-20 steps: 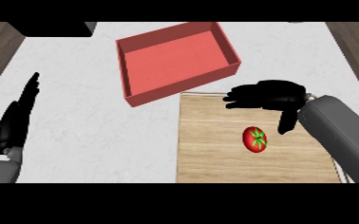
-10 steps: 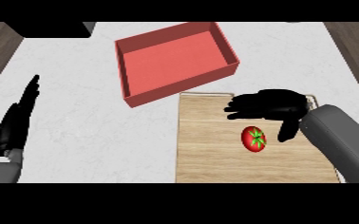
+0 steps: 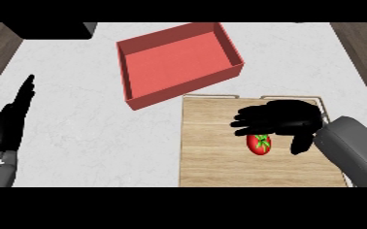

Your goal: Pick the tomato from the tray and place it in the cardboard box

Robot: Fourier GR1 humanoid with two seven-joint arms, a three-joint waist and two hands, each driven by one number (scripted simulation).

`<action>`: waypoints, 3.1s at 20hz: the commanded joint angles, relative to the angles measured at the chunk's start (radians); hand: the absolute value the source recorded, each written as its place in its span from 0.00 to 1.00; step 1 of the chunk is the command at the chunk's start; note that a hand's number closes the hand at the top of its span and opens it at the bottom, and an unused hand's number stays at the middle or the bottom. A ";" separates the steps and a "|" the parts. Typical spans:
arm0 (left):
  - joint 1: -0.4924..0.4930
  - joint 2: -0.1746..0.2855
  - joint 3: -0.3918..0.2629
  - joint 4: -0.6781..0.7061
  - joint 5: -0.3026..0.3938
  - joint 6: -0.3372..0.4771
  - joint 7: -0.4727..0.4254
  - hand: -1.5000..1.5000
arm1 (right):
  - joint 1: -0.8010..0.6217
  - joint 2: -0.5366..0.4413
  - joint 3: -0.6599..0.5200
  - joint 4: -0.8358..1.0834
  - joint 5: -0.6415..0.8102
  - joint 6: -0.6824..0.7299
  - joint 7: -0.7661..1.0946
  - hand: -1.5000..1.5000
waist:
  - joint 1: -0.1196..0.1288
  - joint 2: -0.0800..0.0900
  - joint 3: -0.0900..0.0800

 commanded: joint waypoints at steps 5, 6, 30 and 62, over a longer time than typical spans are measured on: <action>0.034 -0.032 0.013 -0.030 -0.026 -0.025 -0.013 0.50 | 0.017 0.075 -0.004 0.090 0.131 0.037 0.018 0.00 | 0.012 0.003 0.001; -0.023 -0.027 0.002 -0.037 -0.066 -0.011 0.054 0.50 | 0.064 0.070 -0.013 0.067 0.144 0.005 0.011 0.00 | 0.005 0.002 0.001; 0.084 -0.046 0.084 -0.025 -0.061 0.017 0.013 0.50 | 0.188 0.230 -0.540 0.125 0.179 -0.321 0.958 1.00 | -0.101 -0.034 -0.008; -0.044 -0.103 0.046 0.016 -0.109 -0.048 -0.008 0.50 | -0.614 0.674 -0.621 0.280 0.266 -0.538 1.650 1.00 | 0.046 0.015 0.000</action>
